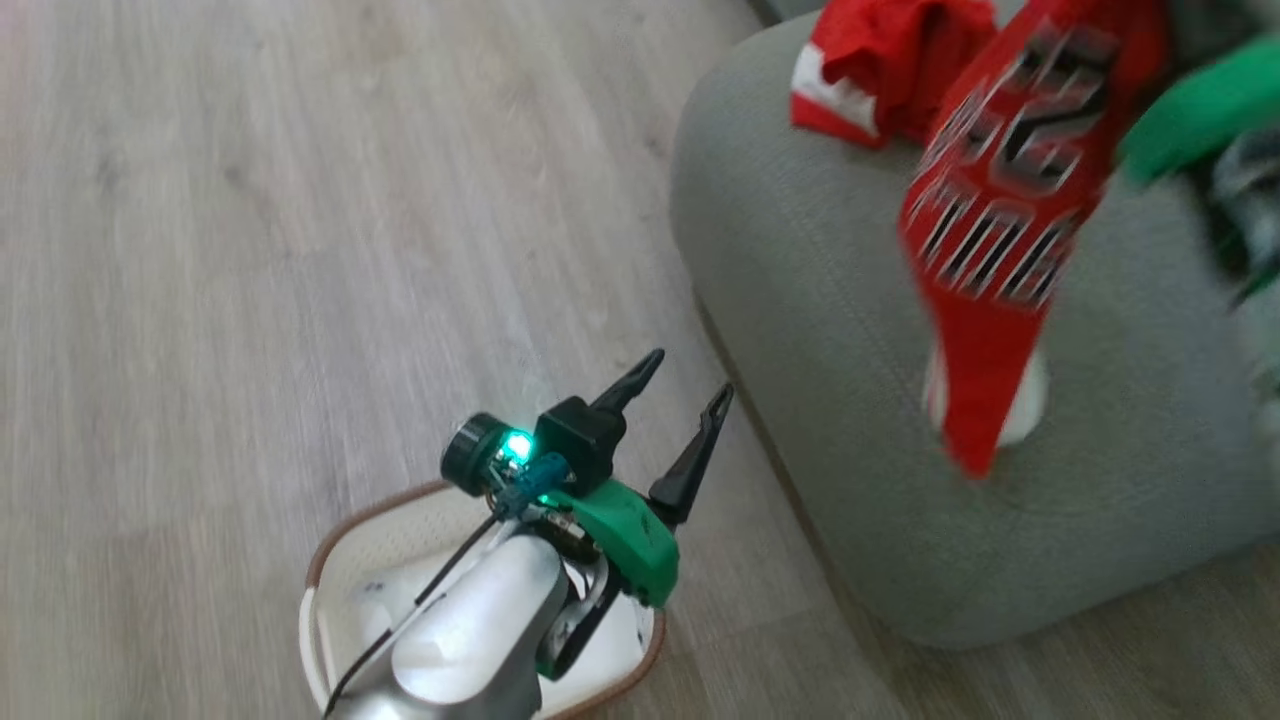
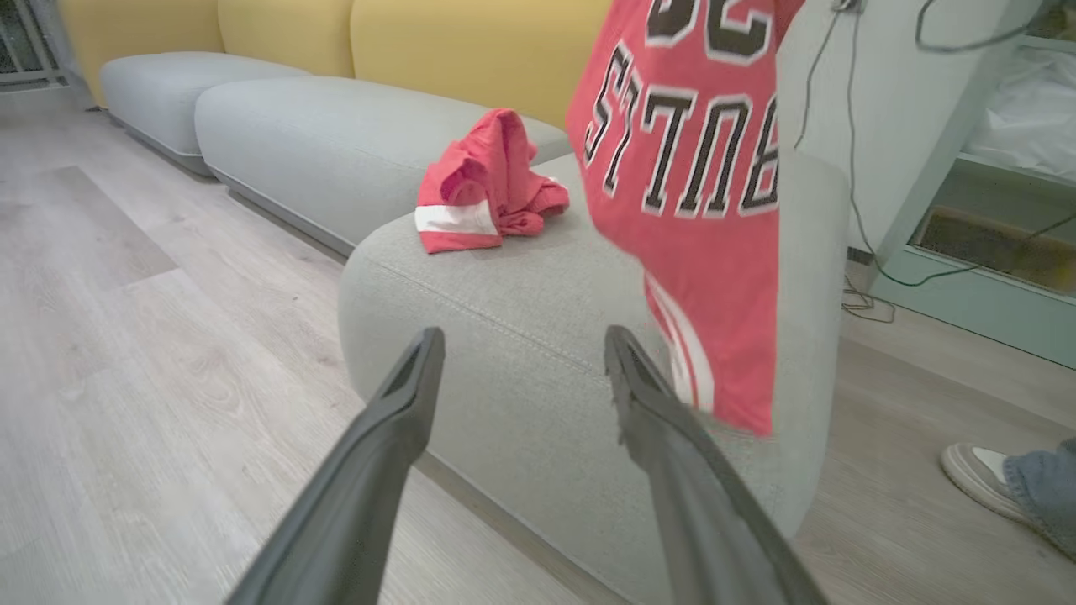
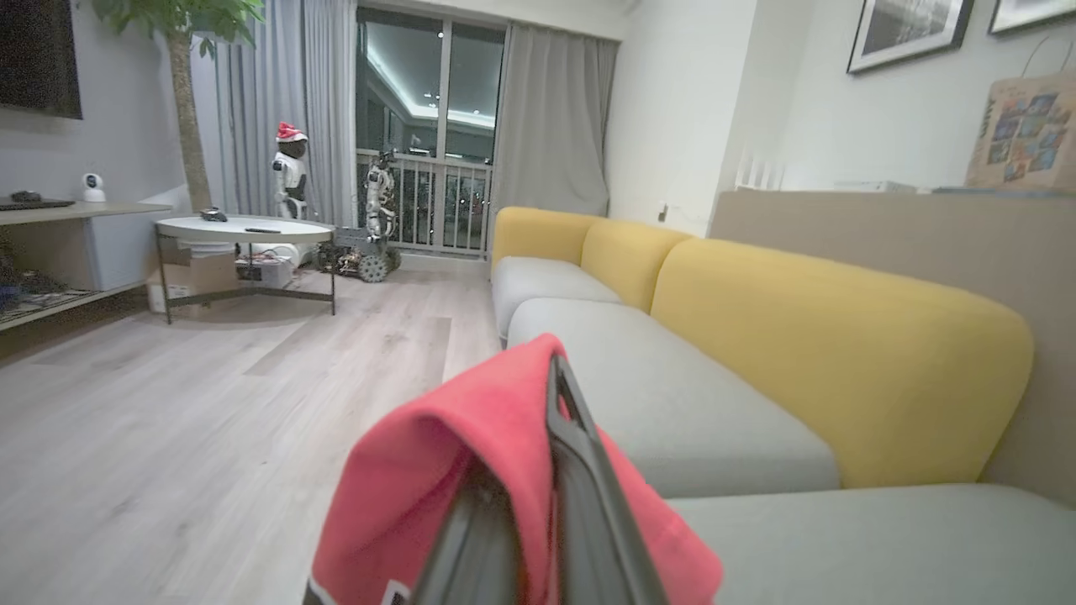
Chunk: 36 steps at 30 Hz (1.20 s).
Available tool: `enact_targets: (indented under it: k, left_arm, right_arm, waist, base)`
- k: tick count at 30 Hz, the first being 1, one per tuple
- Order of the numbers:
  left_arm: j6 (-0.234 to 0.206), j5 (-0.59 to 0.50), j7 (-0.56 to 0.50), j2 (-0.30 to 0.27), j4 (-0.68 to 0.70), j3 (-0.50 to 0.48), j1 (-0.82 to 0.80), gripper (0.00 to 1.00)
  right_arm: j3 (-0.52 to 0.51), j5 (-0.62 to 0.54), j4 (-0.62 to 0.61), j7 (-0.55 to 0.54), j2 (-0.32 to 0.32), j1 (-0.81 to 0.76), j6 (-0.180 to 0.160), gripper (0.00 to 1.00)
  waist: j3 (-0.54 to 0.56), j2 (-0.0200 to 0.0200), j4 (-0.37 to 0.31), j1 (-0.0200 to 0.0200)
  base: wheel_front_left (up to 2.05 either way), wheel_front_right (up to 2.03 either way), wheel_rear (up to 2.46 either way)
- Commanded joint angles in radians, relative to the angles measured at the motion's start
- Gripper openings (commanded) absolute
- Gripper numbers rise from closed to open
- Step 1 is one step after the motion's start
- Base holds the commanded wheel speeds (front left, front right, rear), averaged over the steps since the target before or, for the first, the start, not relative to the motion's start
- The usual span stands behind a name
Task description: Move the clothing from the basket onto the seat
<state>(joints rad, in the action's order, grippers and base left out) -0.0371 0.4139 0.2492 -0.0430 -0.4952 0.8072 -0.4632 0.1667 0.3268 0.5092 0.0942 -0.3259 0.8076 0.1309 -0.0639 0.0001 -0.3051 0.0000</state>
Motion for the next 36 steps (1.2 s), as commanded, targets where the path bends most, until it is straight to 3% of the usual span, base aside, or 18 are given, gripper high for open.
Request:
enact_targets:
  k: [1, 7, 15, 19, 24, 31, 36]
  left_arm:
    - [-0.005, -0.016, 0.013, -0.01, 0.038, -0.042, -0.062, 1.0]
    - [-0.007, -0.055, 0.013, -0.025, 0.077, -0.065, -0.108, 1.0]
    - [-0.001, -0.095, 0.013, -0.034, 0.12, -0.066, -0.157, 1.0]
    - [0.001, -0.105, 0.013, -0.032, 0.132, -0.064, -0.174, 1.0]
    - [0.005, -0.123, 0.013, -0.031, 0.14, -0.058, -0.191, 1.0]
    - [0.003, -0.135, 0.013, -0.04, 0.141, -0.063, -0.196, 1.0]
    - [-0.003, -0.138, 0.013, -0.047, 0.141, -0.071, -0.189, 1.0]
  right_arm:
    - [-0.001, -0.009, -0.011, -0.012, -0.044, 0.127, 0.0, 0.0]
    - [-0.06, -0.086, 0.084, -0.033, -0.18, 0.385, 0.0, 0.0]
    - [-0.217, -0.259, 0.241, -0.005, -0.267, 0.55, 0.0, 0.0]
    - [-0.298, -0.331, 0.326, 0.012, -0.273, 0.54, 0.0, 0.0]
    - [-0.505, -0.497, 0.441, 0.057, -0.243, 0.475, 0.0, 0.0]
    - [-0.636, -0.692, 0.466, 0.051, -0.179, 0.418, 0.0, 0.0]
    - [-0.69, -0.765, 0.493, 0.052, -0.146, 0.384, 0.0, 0.0]
  waist:
    - [-0.065, -0.0001, 0.056, 0.0]
    - [-0.18, -0.0001, 0.136, 0.0]
    - [-0.316, -0.0001, 0.24, 0.0]
    - [-0.357, -0.0001, 0.282, 0.0]
    - [-0.418, -0.0001, 0.337, 0.0]
    - [-0.454, -0.0001, 0.343, 0.0]
    - [-0.462, -0.0001, 0.326, 0.0]
  base:
    - [0.0, 0.0, 0.0]
    - [0.0, 0.0, 0.0]
    - [0.0, 0.0, 0.0]
    - [0.0, 0.0, 0.0]
    - [0.0, 0.0, 0.0]
    - [0.0, 0.0, 0.0]
    - [0.0, 0.0, 0.0]
